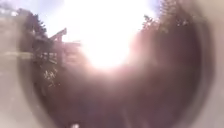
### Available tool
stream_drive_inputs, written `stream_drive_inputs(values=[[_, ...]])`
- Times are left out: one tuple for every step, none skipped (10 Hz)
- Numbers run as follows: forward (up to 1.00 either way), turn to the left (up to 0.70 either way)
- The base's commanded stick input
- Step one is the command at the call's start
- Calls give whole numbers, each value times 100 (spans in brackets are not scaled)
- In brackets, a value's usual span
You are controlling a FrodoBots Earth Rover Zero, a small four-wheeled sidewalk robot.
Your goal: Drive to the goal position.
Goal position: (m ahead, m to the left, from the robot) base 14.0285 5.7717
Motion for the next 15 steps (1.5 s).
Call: stream_drive_inputs(values=[[70,14],[70,14],[70,14],[70,14],[70,14],[70,14],[70,14],[70,14],[70,14],[70,14],[70,14],[70,14],[70,14],[70,14],[70,14]])
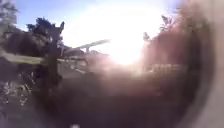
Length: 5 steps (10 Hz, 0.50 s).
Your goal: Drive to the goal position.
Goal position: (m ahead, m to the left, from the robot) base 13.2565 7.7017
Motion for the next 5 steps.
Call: stream_drive_inputs(values=[[70,14],[70,14],[70,14],[70,14],[70,14]])
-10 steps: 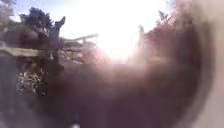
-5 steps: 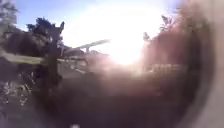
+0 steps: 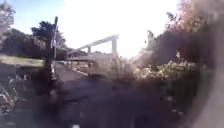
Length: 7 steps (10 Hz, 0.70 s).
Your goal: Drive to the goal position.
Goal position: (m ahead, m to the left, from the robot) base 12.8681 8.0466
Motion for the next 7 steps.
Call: stream_drive_inputs(values=[[70,14],[70,14],[70,14],[70,14],[70,14],[70,14],[70,14]])
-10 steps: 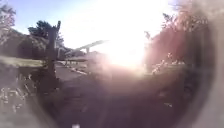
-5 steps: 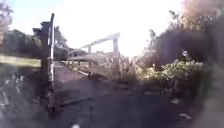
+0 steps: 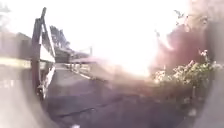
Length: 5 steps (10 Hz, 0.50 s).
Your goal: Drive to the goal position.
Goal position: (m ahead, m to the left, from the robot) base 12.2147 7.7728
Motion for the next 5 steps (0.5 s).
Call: stream_drive_inputs(values=[[70,14],[70,14],[70,14],[70,14],[70,14]])
